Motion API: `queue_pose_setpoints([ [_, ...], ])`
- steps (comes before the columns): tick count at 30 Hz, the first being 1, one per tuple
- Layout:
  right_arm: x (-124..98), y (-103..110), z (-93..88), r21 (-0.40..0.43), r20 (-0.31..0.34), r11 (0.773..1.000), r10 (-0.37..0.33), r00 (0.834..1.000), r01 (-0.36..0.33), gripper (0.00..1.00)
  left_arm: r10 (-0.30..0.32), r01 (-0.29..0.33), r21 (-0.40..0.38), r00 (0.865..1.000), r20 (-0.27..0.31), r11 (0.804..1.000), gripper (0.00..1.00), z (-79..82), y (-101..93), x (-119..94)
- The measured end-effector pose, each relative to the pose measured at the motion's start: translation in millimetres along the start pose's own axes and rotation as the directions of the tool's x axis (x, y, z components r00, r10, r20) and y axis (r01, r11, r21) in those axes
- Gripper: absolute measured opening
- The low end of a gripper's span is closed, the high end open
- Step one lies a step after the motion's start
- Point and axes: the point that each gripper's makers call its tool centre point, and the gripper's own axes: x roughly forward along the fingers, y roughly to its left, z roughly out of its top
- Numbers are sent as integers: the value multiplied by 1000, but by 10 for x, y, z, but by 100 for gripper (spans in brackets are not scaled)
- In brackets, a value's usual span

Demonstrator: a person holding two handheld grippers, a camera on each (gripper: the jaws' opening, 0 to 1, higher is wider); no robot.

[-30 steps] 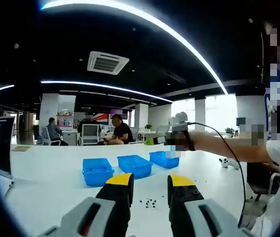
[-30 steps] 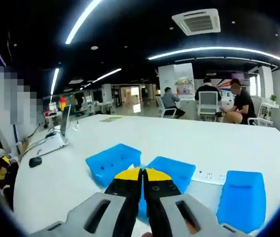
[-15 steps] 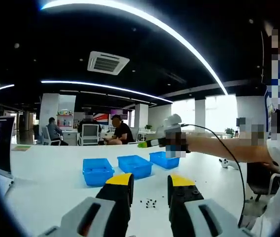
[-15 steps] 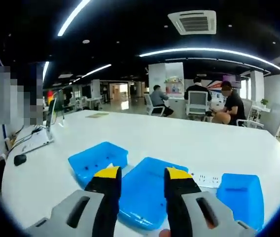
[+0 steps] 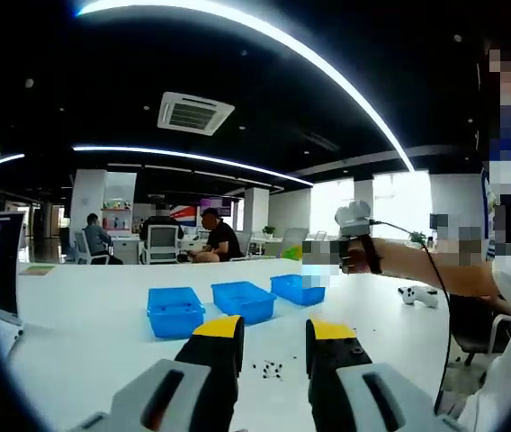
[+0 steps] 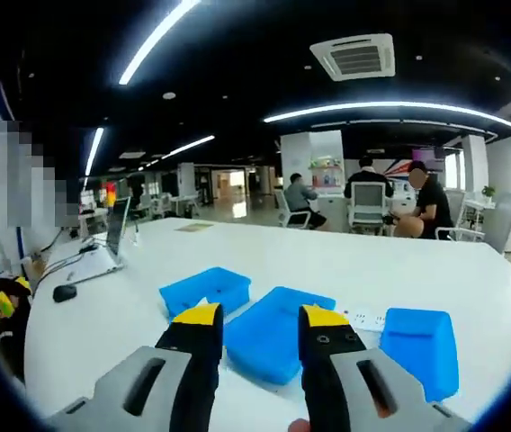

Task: Pick up the resistors one by one and place each resistor into its matching bin, sorting the parts by color and model until every resistor is separated into the correct bin for its type

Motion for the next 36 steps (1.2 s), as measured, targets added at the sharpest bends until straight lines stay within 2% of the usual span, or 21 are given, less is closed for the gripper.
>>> queue_pose_setpoints([
  [5, -458, 139, 93, -18, 59, 999, 33, 998, -32, 35, -4, 4, 2, 1000, -6, 1000, 30, -17, -24, 20],
  [10, -948, 301, 68, -25, 102, 998, 52, 993, -50, 35, -2, 2, 2, 1000, -10, 1000, 30, -20, -3, 21],
  [13, -1208, 406, -28, -62, 107, 997, 58, 993, -51, 36, 0, 0, 0, 1000, -12, 1000, 30, -26, 14, 22],
  [19, -1626, 574, -280, -73, 116, 996, 55, 992, -46, 36, 3, -3, 0, 1000, -15, 1000, 30, -34, 36, 17],
  [22, -1721, 625, -390, -90, 103, 995, 51, 993, -41, 37, 8, -8, 0, 1000, -11, 1000, 29, -20, 52, 5],
  [28, -1825, 691, -457, -97, 103, 994, 54, 993, -44, 37, 12, -12, 1, 1000, -9, 1000, 29, -13, 53, -4],
  [32, -1771, 700, -456, -114, 81, 992, 60, 995, -51, 37, 10, -9, 3, 1000, -9, 1000, 29, -12, 42, 2],
  [36, -1650, 817, -443, -187, 40, 978, 101, 994, -92, 37, 12, -12, 4, 1000, -8, 1000, 29, -9, 44, -4],
])
